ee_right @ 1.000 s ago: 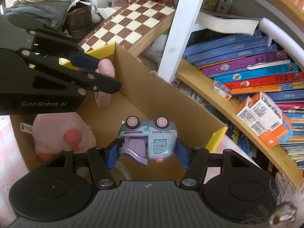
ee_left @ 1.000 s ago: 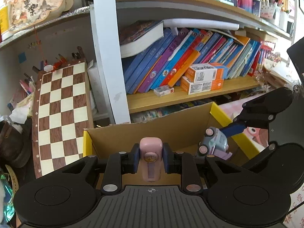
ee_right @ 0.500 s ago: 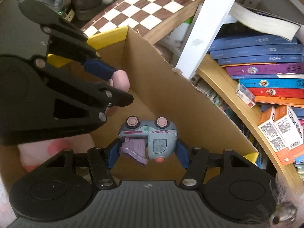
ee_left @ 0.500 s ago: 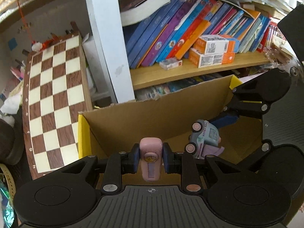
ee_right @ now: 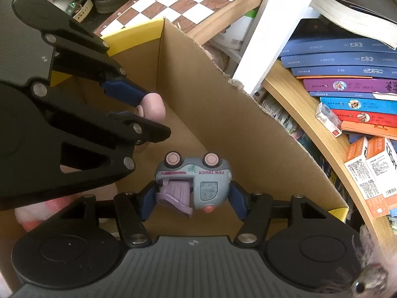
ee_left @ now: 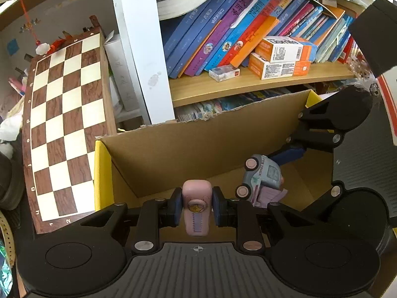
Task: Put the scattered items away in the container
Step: 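Lower into the box and open the left tool while the right tool releases the truck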
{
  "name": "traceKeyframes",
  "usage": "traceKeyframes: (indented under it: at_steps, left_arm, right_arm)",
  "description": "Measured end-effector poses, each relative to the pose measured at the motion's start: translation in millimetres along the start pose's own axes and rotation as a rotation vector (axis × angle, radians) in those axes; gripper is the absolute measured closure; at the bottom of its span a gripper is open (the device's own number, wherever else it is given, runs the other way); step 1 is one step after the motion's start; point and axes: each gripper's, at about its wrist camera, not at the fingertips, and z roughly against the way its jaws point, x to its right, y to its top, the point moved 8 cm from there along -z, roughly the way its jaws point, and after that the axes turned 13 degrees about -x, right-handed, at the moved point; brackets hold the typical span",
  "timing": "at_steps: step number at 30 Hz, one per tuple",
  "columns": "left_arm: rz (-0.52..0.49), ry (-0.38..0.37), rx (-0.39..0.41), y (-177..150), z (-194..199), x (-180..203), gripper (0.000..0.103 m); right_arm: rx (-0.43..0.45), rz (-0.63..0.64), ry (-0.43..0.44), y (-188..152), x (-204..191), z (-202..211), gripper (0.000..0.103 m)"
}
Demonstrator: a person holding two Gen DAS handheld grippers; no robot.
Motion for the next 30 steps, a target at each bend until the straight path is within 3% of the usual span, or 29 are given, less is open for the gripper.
traceKeyframes:
  at_steps: [30]
  left_arm:
    - [-0.013,-0.001,0.006,-0.2,1.6,1.5,0.077]
  right_arm:
    - [-0.006,0.016,-0.003,-3.1,-0.9,-1.5,0.041]
